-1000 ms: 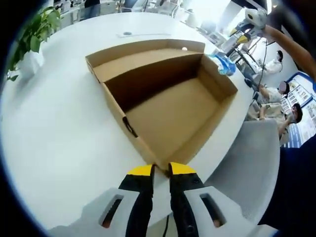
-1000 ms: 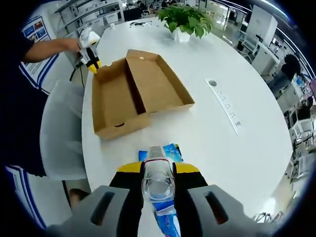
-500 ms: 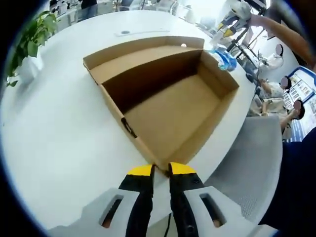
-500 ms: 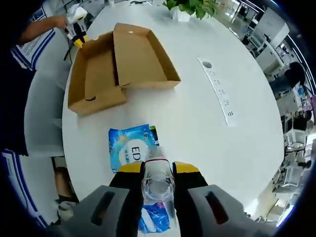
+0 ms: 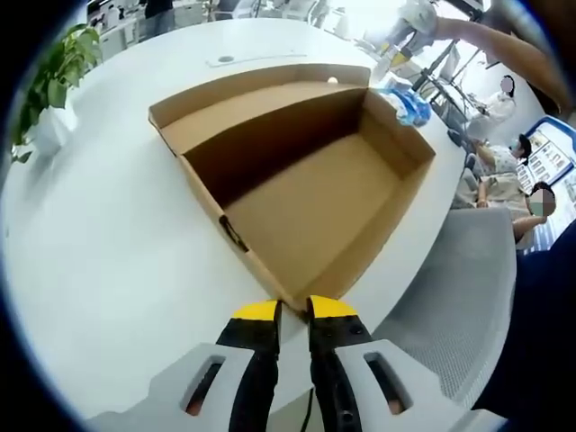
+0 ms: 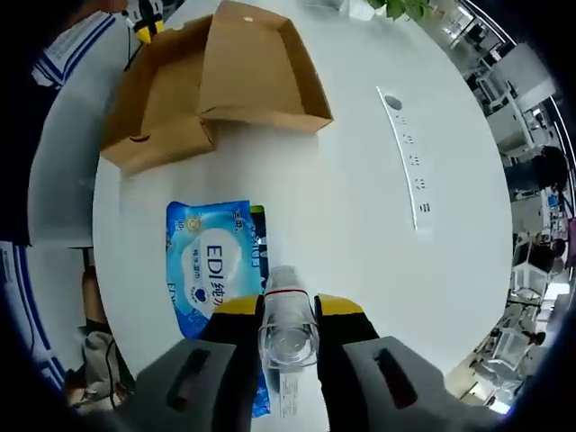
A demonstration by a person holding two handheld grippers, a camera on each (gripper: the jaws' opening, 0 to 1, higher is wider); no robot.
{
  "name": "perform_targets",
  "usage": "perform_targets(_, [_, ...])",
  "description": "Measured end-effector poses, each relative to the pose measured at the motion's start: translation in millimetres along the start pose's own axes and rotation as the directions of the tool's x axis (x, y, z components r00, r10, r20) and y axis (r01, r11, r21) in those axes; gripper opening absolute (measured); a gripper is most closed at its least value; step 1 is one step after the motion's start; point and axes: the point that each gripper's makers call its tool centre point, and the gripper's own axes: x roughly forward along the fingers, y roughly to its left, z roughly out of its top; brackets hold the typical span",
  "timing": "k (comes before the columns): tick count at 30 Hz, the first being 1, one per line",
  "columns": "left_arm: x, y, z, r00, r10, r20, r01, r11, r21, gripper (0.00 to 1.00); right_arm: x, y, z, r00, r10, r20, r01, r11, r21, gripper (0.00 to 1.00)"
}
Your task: Operate the shoe box by opening the lid, removing the specified soft item, and placing it in the target area until the item is outside and the box remains undamaged.
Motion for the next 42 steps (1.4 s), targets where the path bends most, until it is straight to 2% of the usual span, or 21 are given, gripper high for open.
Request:
perform_targets(18, [0.1,-0.4,-0.9,1.000,-0.002,-0.016,0.002,1.000,0.003,0.08,30.2,1.0,-1.5,0.999,0.032,-0.016,-0.032,0.999,-0.011,0.20])
perform_targets(36, [0.6,-0.1,-1.1,1.000,-0.005,-0.013,0.005,1.000,-0.004,0.08,37.9,2.9,-3.0,0.999,0.034,-0.031,-0.034,0.999,-0.019,0.20])
perform_targets(42, [0.5,-0.4,-1.2,1.000,-0.008,-0.010,0.008,1.000,-0.009,0.08,36.7,3.3,-0.9,0.999,0.023,-0.025,-0.023,1.000,-0.003,0.28])
